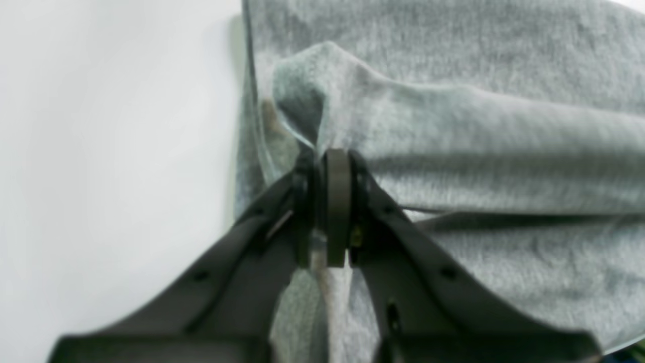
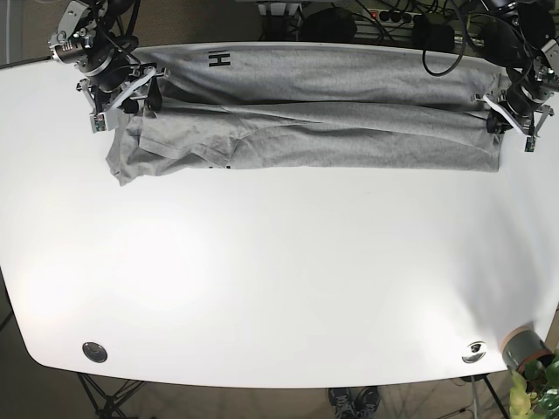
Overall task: Fold the T-shirt properly
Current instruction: 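Lower the folded hem onto the shirt and adjust with both grippers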
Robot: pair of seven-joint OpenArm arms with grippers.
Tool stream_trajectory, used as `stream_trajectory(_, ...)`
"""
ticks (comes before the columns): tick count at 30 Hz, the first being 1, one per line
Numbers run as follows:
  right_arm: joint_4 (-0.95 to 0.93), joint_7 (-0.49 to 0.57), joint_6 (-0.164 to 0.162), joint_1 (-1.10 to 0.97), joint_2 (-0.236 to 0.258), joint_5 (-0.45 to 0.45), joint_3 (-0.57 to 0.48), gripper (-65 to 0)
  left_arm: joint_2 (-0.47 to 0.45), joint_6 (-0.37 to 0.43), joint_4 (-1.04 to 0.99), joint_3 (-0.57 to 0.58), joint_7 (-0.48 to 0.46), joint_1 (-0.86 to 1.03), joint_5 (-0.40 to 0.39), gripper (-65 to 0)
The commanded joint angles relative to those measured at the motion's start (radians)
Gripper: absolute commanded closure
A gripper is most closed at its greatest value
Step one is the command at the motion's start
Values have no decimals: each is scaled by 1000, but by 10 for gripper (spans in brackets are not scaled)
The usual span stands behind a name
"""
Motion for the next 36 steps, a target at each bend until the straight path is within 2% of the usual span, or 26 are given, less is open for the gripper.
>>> stream_trajectory(1, 21, 25, -5, 1, 8, 8, 22, -357, -26, 2, 18, 15, -15, -2, 2, -58)
stream_trajectory(5, 21, 27, -5, 13, 8, 14, 65, -369, -26, 2, 27, 18, -15, -2, 0, -171)
stream_trajectory(9, 21, 27, -1, 56, 10, 11, 66, -369, -26, 2, 28, 18, -15, -10, -1, -243)
stream_trajectory(14, 20, 27, 4, 101, 28, 8, 60, -369, -20, 2, 114, 20, -15, -10, -1, -249)
stream_trajectory(22, 10, 27, -5, 170, 33, 2, -43, -369, 29, 2, 153, 68, -17, -32, 6, -249)
stream_trajectory(24, -9, 27, -5, 183, 31, -35, -63, -369, 29, 2, 146, 83, -17, -32, 6, -249)
stream_trajectory(28, -71, 27, -5, 231, 25, -182, -101, -361, 31, 2, 93, 91, -20, -22, 6, -243)
stream_trajectory(32, -134, 51, -4, 252, 7, -276, -109, -277, 23, 2, 22, 84, -23, -22, 6, -243)
stream_trajectory(36, -218, 114, -4, 263, 7, -328, -112, -230, -1, 2, -27, 87, -23, -22, 6, -243)
